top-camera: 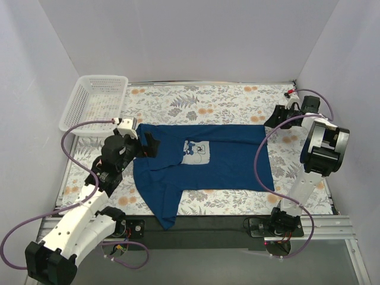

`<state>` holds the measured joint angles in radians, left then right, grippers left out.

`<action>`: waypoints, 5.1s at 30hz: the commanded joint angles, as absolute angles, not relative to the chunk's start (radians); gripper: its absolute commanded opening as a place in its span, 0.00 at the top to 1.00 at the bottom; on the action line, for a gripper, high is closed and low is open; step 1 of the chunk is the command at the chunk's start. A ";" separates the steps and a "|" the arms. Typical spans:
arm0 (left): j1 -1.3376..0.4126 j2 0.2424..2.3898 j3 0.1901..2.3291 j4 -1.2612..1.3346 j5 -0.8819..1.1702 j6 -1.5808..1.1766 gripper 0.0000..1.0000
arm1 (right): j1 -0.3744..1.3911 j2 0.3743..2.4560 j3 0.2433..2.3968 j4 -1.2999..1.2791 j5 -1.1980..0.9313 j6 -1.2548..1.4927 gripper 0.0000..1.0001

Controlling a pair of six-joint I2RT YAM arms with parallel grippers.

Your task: Fold and stack the t-shirts

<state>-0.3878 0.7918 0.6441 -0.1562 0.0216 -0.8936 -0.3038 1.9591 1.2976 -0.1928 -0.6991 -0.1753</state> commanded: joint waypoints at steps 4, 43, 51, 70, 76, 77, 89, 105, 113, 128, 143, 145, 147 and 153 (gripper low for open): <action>-0.385 0.703 0.578 -0.202 -0.126 -0.856 0.11 | -0.218 2.061 1.422 -0.321 -0.572 -0.212 0.47; -0.385 0.784 0.577 -0.190 -0.115 -0.853 0.11 | -0.178 2.477 2.151 -0.391 -0.388 -0.167 0.71; -0.384 0.857 0.612 -0.282 -0.032 -1.233 0.12 | -0.178 2.173 1.909 -0.373 -0.365 -0.342 0.32; -0.723 0.802 0.474 -0.594 0.253 -1.998 0.30 | -0.259 1.229 0.806 -0.661 -0.618 -1.146 0.23; -1.165 0.961 0.457 -0.479 0.014 -2.308 0.34 | -0.282 1.167 0.750 -0.661 -0.627 -1.086 0.24; -1.205 0.992 0.497 -0.492 -0.071 -2.394 0.42 | -0.291 1.166 0.752 -0.661 -0.632 -1.082 0.24; -1.336 1.178 0.546 -0.480 -0.236 -2.629 0.52 | -0.321 1.132 0.738 -0.667 -0.646 -1.075 0.25; -1.341 1.235 0.558 -0.384 -0.187 -2.674 0.55 | -0.342 1.169 0.741 -0.670 -0.660 -1.078 0.25; -1.374 1.278 0.548 -0.365 -0.172 -2.735 0.63 | -0.353 1.170 0.758 -0.678 -0.673 -1.081 0.25; -1.381 1.151 0.486 -0.359 -0.301 -2.740 1.00 | -0.362 1.163 0.739 -0.699 -0.670 -1.111 0.25; -1.379 0.764 0.466 -0.537 -0.460 -2.655 1.00 | -0.364 1.206 0.784 -0.782 -0.635 -1.172 0.24; -1.379 0.727 0.465 -0.557 -0.474 -2.654 1.00 | -0.368 1.221 0.790 -0.796 -0.623 -1.175 0.24; -1.379 0.706 0.463 -0.566 -0.497 -2.643 1.00 | -0.374 1.226 0.792 -0.795 -0.606 -1.166 0.25; -1.378 0.678 0.465 -0.554 -0.531 -2.583 1.00 | -0.413 1.278 0.822 -0.790 -0.591 -1.132 0.26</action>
